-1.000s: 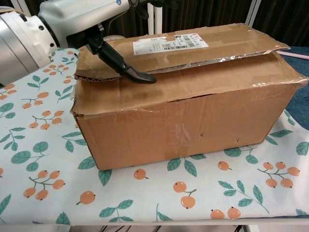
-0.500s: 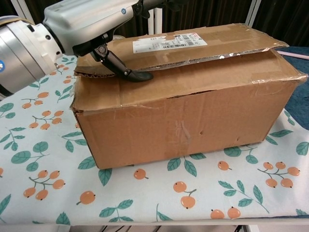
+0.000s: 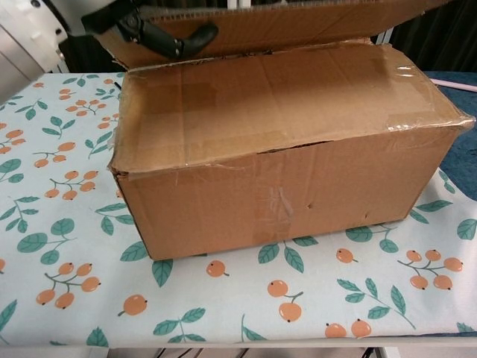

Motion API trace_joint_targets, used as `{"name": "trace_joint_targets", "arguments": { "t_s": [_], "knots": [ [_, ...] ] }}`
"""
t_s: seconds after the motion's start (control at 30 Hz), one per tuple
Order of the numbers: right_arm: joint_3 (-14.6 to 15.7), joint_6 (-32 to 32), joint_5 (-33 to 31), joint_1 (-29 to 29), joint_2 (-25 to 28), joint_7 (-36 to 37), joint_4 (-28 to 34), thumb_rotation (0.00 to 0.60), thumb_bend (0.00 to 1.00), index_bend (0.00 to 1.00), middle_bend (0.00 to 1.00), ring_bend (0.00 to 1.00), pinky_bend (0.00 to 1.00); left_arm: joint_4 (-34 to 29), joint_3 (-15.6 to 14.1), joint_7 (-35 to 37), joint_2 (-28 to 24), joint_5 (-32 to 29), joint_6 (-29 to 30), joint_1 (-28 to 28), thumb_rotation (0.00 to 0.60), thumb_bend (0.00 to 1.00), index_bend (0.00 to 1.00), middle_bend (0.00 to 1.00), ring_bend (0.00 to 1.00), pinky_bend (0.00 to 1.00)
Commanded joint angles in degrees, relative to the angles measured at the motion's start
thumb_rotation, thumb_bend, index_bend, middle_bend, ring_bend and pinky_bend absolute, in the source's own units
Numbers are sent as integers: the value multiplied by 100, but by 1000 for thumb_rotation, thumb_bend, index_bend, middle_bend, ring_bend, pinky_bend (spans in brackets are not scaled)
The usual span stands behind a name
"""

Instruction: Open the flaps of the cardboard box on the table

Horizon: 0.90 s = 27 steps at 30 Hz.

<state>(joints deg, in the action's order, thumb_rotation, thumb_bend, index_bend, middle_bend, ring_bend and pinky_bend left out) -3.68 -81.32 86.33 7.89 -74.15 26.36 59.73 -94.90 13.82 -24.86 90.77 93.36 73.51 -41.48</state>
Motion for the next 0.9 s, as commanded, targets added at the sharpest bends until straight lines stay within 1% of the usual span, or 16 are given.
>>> {"name": "trace_joint_targets", "arguments": {
  "t_s": [0.03,0.13,0.17,0.23,0.3,0.4,0.53,0.63,0.67,0.8,0.9],
  "knots": [
    [0,-18,13,2,11,-16,20,600,613,0,0,0,0,64,350,-241,-60,-279,23,-53,600,414,58,105,97,197],
    [23,-7,41,6,49,-31,60,600,613,0,0,0,0,160,686,-282,-170,-546,-102,-212,600,415,52,105,96,197],
    [35,7,52,11,70,-38,83,600,614,0,0,0,0,291,824,-290,-219,-609,-170,-315,600,415,52,105,96,198],
    [50,9,80,19,103,-48,123,600,615,0,0,0,0,646,994,-361,-295,-705,-333,-506,600,415,51,105,96,198],
    [45,-20,95,22,126,-58,159,600,618,0,0,0,0,936,1096,-377,-336,-901,-542,-657,600,415,46,104,96,198],
    [42,-51,116,27,158,-72,209,600,619,0,0,0,0,1231,1161,-366,-351,-1161,-742,-787,600,416,41,105,96,198],
    [46,-156,251,77,227,-76,340,600,619,0,0,0,0,1427,1110,-391,-399,-1471,-811,-771,600,415,39,105,97,198],
    [61,-307,468,156,311,-37,499,600,611,0,0,0,0,1317,982,-278,-583,-1577,-795,-621,600,396,39,105,96,199],
    [70,-339,542,189,362,-34,579,600,605,0,0,0,0,1241,940,-228,-671,-1586,-774,-557,600,367,40,105,96,199],
    [51,-485,889,391,691,-140,1102,600,608,0,0,0,0,743,717,130,-1144,-1608,-614,-156,600,180,44,105,97,199],
    [-19,-455,1202,677,1092,-407,1756,600,616,0,0,0,0,241,437,624,-1699,-1623,-554,293,600,96,55,108,97,199]
  ]
}}
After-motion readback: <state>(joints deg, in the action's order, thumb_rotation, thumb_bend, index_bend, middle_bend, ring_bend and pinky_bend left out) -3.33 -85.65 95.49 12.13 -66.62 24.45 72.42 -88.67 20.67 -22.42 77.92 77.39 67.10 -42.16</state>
